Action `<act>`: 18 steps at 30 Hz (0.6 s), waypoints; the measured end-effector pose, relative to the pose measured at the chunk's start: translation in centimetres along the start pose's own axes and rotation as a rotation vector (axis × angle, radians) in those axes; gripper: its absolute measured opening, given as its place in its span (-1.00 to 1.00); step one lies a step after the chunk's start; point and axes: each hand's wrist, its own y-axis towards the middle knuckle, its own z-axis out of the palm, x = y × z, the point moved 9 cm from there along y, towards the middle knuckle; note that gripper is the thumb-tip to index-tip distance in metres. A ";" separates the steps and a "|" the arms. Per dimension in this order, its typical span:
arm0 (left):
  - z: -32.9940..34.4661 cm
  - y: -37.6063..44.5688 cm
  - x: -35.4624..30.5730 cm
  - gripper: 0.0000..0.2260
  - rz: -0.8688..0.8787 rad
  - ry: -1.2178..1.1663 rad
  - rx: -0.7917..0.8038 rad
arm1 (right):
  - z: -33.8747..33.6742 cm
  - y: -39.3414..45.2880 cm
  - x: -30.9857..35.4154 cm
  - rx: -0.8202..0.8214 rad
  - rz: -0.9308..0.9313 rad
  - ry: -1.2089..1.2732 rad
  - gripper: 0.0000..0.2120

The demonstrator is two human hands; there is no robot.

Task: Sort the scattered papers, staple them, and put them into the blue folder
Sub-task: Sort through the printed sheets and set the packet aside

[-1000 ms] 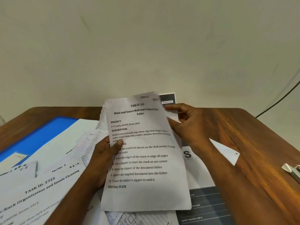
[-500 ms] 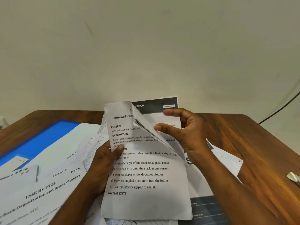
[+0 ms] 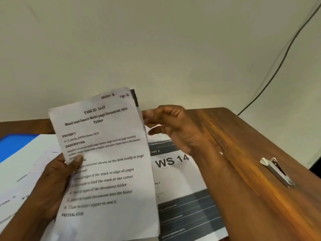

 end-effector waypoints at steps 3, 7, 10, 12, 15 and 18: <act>-0.1 -0.2 -0.2 -0.72 0.009 -0.001 -0.020 | -6.8 -0.4 -1.3 -0.168 0.186 -0.117 -0.75; -0.1 -0.1 -0.3 -0.73 0.016 0.011 -0.021 | -15.5 -2.6 -4.0 -0.492 0.402 -0.541 -0.77; -0.2 -0.2 -0.5 -0.73 0.043 0.029 -0.033 | -17.8 -3.9 -5.7 -0.539 0.542 -0.847 -0.83; -0.4 -0.1 -0.4 -0.71 0.056 0.037 -0.051 | -17.9 -4.0 -6.6 -0.501 0.611 -0.932 -0.76; -0.6 0.4 -0.5 -0.76 0.064 0.024 -0.057 | -17.6 -3.7 -7.5 -0.464 0.634 -0.944 -0.65; -0.5 0.3 -0.7 -0.77 0.051 -0.006 -0.044 | -17.4 -3.5 -8.1 -0.434 0.644 -0.928 -0.61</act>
